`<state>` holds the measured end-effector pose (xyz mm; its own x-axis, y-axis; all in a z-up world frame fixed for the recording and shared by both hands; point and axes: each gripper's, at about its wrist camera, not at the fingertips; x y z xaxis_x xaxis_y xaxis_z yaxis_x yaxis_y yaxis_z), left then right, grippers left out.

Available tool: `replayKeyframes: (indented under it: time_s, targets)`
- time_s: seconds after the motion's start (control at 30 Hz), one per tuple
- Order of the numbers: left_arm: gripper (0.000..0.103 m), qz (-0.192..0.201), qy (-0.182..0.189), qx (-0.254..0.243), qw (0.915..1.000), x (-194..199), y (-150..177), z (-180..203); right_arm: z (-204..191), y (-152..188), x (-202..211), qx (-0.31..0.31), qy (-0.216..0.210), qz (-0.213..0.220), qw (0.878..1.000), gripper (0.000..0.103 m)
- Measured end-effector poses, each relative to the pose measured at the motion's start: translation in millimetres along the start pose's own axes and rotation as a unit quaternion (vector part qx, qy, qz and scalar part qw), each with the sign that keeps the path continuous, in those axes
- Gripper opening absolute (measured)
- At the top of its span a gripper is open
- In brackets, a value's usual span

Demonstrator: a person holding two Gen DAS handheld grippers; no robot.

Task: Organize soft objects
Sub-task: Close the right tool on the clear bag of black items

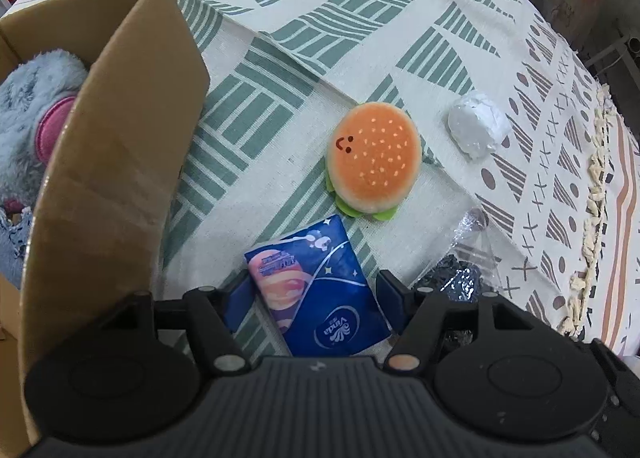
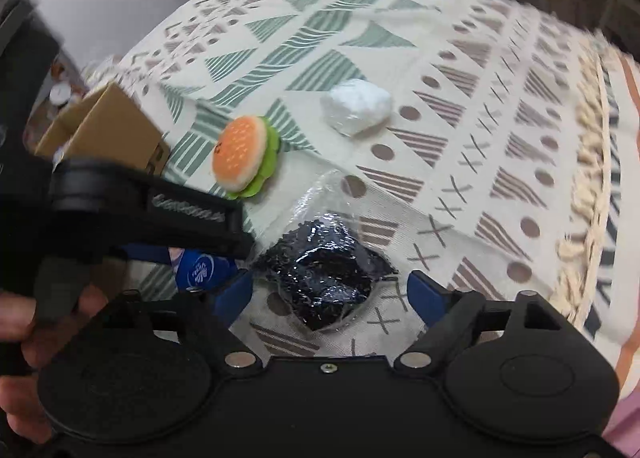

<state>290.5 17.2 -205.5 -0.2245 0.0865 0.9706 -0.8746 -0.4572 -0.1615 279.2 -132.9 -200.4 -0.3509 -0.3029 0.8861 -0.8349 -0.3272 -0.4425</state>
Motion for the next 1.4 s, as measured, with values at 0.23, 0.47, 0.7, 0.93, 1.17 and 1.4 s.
replayKeyframes:
  time_s: [0.23,0.47,0.7,0.93,1.17,1.4]
  targets:
    - [0.059,0.011,-0.002,-0.019,0.9998,2.5,1.4,2.9,-3.2,-3.8,-13.9,0.034,0.04,0.004,0.999,0.086]
    - [0.058,0.022,0.015,-0.026,0.9993,19.8,1.9,0.8,-4.5,-4.8,-18.3,0.044,0.034,0.013,0.998,0.072]
    - [0.058,0.034,0.032,-0.031,0.9984,46.1,5.8,2.4,2.2,-2.0,-1.5,0.008,0.024,0.007,1.0,0.044]
    - [0.058,0.051,0.053,-0.036,0.9966,74.8,11.3,0.3,2.3,0.5,9.8,-0.016,0.019,0.007,1.0,0.038]
    - [0.058,0.071,0.069,-0.031,0.9946,104.4,14.5,-15.4,-10.5,-3.7,34.1,-0.018,0.021,0.024,0.999,0.037]
    - [0.058,0.091,0.079,-0.024,0.9925,129.4,16.6,-35.1,-32.6,-14.1,61.8,-0.01,0.016,0.048,0.999,0.037]
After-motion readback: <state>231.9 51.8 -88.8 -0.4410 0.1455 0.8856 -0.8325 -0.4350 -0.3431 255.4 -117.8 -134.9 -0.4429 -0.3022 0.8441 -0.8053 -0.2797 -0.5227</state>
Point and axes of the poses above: each gripper's, at about its wrist camera, not at the fingertips, and x roughly against the way its jaws point, z to its right, y to its underside, and after that the axes turned 2 degrees about -z, right-handed
